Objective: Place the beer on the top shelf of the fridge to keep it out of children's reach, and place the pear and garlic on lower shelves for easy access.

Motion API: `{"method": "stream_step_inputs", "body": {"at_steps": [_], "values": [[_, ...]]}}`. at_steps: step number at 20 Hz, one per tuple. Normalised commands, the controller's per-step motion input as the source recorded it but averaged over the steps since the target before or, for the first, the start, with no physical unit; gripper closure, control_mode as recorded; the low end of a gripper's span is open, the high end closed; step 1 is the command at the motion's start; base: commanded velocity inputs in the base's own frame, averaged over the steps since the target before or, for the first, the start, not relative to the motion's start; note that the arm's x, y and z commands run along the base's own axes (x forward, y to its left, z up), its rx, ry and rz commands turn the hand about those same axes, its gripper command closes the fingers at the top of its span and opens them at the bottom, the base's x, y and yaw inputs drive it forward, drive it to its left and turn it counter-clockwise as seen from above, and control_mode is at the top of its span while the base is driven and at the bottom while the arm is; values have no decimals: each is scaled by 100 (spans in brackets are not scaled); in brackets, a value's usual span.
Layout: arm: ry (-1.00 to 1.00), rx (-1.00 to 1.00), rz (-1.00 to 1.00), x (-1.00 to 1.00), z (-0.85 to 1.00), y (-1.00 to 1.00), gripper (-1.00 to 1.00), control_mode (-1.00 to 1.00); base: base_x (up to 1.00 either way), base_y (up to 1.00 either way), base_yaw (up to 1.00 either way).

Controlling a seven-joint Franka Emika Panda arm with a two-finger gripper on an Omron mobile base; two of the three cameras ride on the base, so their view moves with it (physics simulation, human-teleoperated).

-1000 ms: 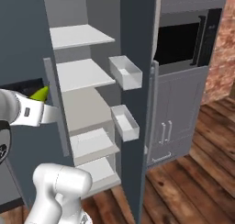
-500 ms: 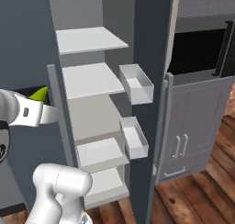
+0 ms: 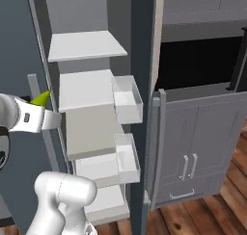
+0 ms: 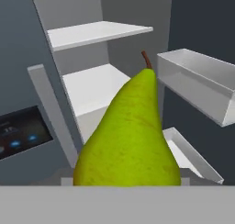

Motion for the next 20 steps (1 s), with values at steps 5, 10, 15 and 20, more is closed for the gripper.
{"method": "stream_step_inputs", "body": {"at_steps": [5, 10, 15, 20], "values": [[0, 0, 0, 0, 0, 0, 100, 100, 43, -15, 18], [0, 0, 0, 0, 0, 0, 100, 100, 47, 0, 17], [0, 0, 0, 0, 0, 0, 100, 100, 44, -7, 14], [0, 0, 0, 0, 0, 0, 100, 100, 34, -33, 9]]}}
